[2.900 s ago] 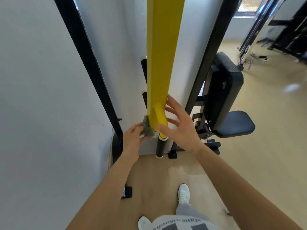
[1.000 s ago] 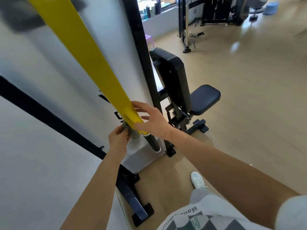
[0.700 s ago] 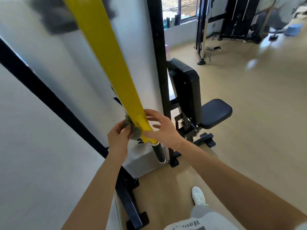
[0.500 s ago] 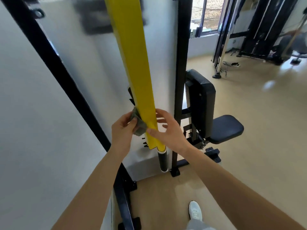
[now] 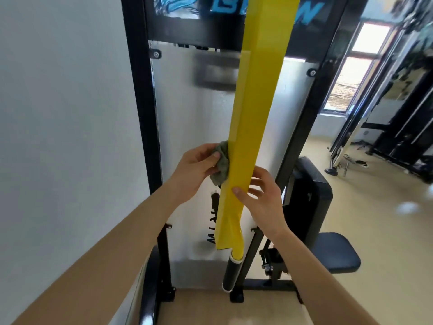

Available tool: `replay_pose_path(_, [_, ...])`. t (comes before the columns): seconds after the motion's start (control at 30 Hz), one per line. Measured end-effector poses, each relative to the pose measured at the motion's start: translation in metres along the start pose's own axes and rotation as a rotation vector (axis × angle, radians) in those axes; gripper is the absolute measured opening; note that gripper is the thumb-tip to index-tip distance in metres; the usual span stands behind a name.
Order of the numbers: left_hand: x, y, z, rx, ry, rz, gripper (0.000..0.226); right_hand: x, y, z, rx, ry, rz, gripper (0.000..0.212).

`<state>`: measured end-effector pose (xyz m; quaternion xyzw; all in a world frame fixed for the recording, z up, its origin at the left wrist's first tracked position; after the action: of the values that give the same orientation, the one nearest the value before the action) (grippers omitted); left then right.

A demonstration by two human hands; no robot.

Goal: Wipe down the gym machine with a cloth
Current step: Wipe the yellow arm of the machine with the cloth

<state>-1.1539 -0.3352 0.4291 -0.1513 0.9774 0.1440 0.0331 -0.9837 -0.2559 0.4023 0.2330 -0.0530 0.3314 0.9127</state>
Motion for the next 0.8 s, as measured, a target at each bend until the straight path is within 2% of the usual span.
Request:
replay_pose_path(0.1, [-0.003, -0.001, -0.005, -0.026, 0.02, -0.001, 0.031, 0.003, 0.004, 0.015, 0.034, 0.033, -0.011, 0.059])
replay_pose_path(0.2, [-0.005, -0.009, 0.009, 0.021, 0.034, -0.001, 0.031, 0.008, 0.011, 0.038, 0.103, 0.048, -0.029, 0.055])
replay_pose_path(0.4, [-0.007, -0.014, 0.02, 0.094, 0.118, 0.032, 0.033, 0.01, 0.014, 0.049, 0.14, 0.019, -0.042, 0.064])
replay_pose_path(0.53, [-0.006, -0.006, -0.001, 0.033, 0.167, -0.004, 0.03, 0.009, 0.016, 0.047, 0.12, 0.0, -0.049, 0.067])
replay_pose_path(0.8, [-0.006, 0.011, -0.055, -0.129, 0.242, -0.03, 0.03, 0.008, 0.019, 0.051, 0.085, -0.017, -0.052, 0.062])
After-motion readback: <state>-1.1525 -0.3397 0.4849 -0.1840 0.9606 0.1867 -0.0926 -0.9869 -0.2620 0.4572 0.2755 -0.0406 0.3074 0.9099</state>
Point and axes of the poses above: each hand's wrist, its own y-axis towards the middle knuckle, its own x-axis out of the back of the hand, z = x × y, the point moved 8 cm from there along y, towards the middle knuckle, and after that the axes turned 8 degrees about z, right-handed, at the moved point
